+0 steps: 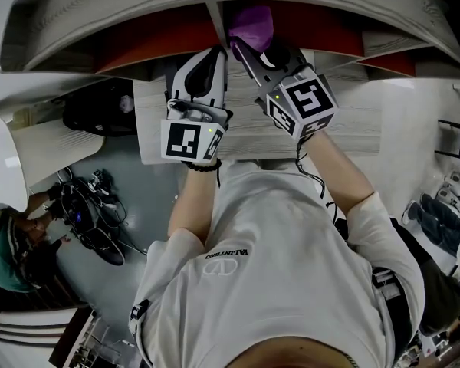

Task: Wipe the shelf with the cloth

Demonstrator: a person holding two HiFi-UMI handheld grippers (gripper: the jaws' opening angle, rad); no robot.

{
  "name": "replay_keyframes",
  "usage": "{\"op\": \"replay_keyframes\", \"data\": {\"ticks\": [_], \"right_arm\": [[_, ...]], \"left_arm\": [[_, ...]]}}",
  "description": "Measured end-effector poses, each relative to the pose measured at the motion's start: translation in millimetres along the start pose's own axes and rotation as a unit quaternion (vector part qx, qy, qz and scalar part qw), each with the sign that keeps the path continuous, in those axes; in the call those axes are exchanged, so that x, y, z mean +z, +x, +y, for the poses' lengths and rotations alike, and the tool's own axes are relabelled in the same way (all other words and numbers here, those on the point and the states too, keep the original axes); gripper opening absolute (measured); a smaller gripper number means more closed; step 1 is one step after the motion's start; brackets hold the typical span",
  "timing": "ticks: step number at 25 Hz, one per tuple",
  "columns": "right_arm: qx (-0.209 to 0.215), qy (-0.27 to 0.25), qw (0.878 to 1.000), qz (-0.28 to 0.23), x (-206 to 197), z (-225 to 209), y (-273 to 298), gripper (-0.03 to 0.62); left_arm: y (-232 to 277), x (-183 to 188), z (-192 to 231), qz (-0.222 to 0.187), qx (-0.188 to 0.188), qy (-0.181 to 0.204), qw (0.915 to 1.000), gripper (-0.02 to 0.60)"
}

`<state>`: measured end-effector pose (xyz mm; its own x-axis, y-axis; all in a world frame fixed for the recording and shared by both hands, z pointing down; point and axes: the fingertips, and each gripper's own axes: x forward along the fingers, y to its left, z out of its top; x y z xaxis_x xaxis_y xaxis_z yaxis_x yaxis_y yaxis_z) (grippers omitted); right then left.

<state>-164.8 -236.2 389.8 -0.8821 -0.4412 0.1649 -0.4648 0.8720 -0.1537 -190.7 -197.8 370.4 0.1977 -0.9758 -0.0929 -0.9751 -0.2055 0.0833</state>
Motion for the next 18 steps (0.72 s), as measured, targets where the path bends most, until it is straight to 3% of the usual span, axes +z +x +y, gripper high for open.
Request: {"op": "replay_keyframes", "data": {"ticks": [18], "right_arm": [[-0.012,0.003,0.999,0.034,-16,-11,6,0.08]], "left_arm": [[8,0,-2,0.002,0.001,0.001,1.0,-0.002]]}}
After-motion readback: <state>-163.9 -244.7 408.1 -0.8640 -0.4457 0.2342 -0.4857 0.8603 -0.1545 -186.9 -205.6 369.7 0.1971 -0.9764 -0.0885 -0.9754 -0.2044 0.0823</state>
